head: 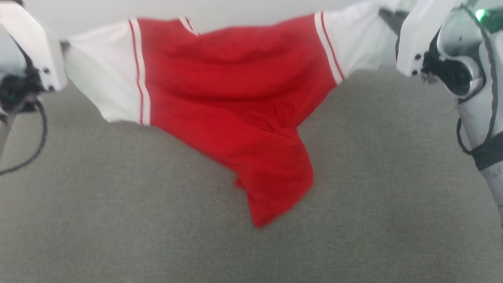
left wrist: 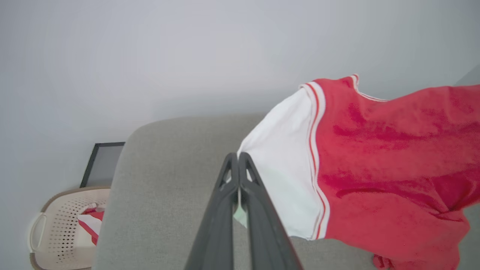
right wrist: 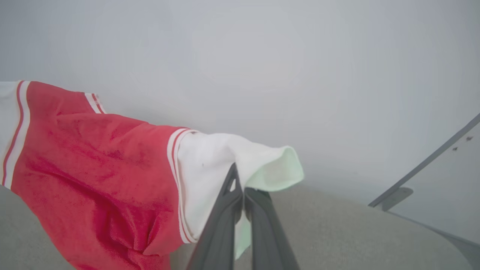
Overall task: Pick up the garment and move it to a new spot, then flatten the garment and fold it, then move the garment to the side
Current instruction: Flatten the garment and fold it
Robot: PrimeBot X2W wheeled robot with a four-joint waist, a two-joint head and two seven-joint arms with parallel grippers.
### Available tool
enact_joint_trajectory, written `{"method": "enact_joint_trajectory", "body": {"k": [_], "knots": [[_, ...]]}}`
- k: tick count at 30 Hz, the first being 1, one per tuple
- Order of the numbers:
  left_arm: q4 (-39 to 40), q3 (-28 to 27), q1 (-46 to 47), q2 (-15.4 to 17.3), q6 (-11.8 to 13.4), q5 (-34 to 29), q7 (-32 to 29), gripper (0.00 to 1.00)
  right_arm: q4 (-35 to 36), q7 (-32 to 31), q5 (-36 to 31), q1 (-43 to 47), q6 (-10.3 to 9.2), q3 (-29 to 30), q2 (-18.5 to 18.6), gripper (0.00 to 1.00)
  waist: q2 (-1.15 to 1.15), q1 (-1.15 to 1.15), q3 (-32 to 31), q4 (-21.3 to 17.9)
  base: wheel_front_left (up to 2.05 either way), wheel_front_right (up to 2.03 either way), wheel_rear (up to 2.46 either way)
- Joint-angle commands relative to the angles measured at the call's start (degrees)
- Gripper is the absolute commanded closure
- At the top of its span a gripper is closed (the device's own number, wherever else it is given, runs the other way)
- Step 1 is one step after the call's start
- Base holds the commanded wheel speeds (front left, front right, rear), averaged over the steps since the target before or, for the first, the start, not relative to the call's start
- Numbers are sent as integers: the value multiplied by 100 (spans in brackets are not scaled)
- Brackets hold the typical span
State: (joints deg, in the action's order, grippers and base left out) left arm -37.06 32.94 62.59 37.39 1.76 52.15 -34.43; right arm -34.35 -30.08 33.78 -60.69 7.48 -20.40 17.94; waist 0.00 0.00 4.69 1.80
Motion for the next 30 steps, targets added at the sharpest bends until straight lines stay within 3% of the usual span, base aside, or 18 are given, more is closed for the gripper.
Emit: {"method": "enact_joint_trajectory", "body": {"k": [1,11,16,22,30], "knots": [[39,-31,101,56,6,-96,70,100,37,125,86,-117,2,-53,-2,100,0,0,-241,-176,0,0,0],[164,-52,659,242,21,-358,344,100,-270,746,185,-805,2,-542,46,100,0,0,-438,-327,0,0,0],[87,-53,853,161,3,-428,476,100,-621,907,200,-1071,2,-664,-22,100,0,0,-338,-353,0,0,0],[-83,-15,1321,-39,-68,-632,933,100,-1224,1385,-24,-1601,2,-756,-82,100,0,0,136,-321,0,0,0],[-538,-20,2335,-358,-212,-1033,1947,100,-2098,2793,-693,-2576,2,-569,-199,100,0,0,1013,-237,0,0,0]]}}
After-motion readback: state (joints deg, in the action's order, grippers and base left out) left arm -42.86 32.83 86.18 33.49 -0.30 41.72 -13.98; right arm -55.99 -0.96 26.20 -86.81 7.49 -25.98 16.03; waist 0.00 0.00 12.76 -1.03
